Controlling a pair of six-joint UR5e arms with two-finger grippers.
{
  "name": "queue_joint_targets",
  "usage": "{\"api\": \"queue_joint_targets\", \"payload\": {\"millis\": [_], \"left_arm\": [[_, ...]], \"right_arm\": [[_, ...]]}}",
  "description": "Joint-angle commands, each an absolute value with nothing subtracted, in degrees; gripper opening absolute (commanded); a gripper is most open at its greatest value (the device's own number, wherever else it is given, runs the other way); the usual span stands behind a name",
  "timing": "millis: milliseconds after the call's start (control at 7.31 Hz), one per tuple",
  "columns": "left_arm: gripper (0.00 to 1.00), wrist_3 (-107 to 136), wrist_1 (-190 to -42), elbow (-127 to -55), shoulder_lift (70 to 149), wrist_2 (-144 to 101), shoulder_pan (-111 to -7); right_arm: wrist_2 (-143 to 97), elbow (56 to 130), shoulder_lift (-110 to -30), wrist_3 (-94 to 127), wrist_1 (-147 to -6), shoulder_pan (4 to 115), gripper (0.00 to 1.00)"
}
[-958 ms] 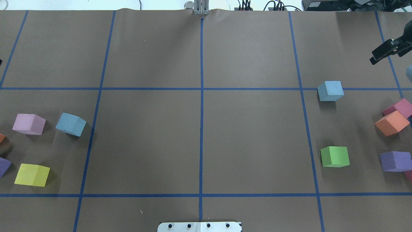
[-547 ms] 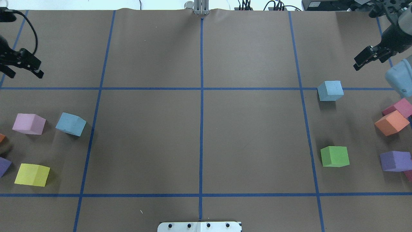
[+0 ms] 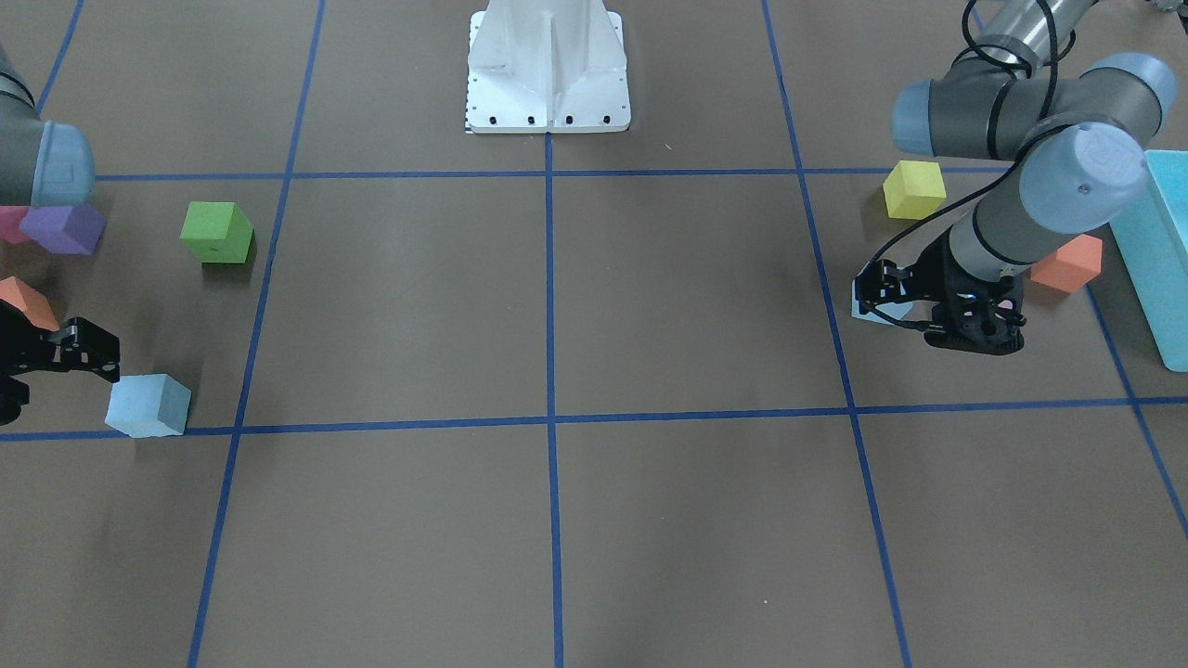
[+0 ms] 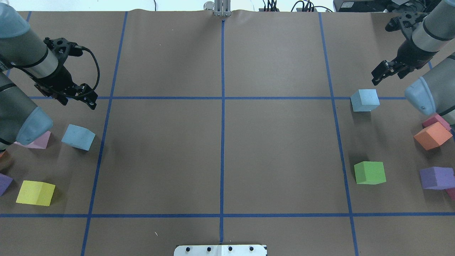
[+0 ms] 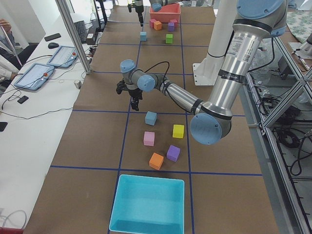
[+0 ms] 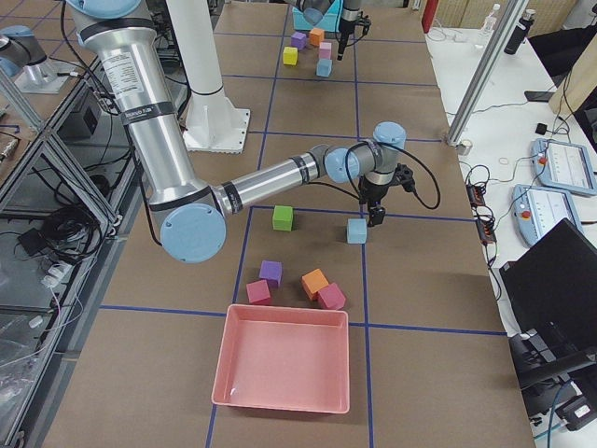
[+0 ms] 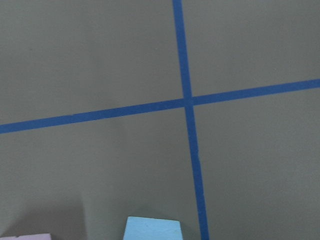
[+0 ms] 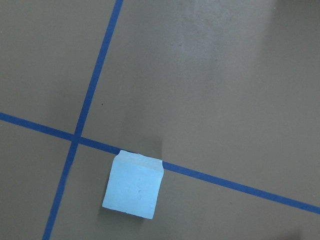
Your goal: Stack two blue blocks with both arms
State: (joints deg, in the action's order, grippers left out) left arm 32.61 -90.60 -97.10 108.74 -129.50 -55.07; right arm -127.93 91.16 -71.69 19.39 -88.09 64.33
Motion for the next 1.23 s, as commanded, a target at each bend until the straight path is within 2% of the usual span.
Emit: {"api": "queue_joint_targets", "payload": {"millis": [0, 411, 1095], "left_arm": [[0.97, 32.7, -93.3, -95.8, 107.9, -129.5, -54.8], [0.97, 32.0, -93.4, -96.2, 106.5, -129.6, -54.8], [0.97, 32.3, -96.2, -95.8, 105.5, -129.8, -54.8]], "right_arm": [[-127.8, 85.3, -71.7, 24.2, -79.5, 63.5, 0.93], [-125.1, 83.3, -71.5, 33.5, -73.7, 59.4, 0.93], [-122.4, 83.1, -72.2, 33.7, -73.7, 57.8, 0.94]]}}
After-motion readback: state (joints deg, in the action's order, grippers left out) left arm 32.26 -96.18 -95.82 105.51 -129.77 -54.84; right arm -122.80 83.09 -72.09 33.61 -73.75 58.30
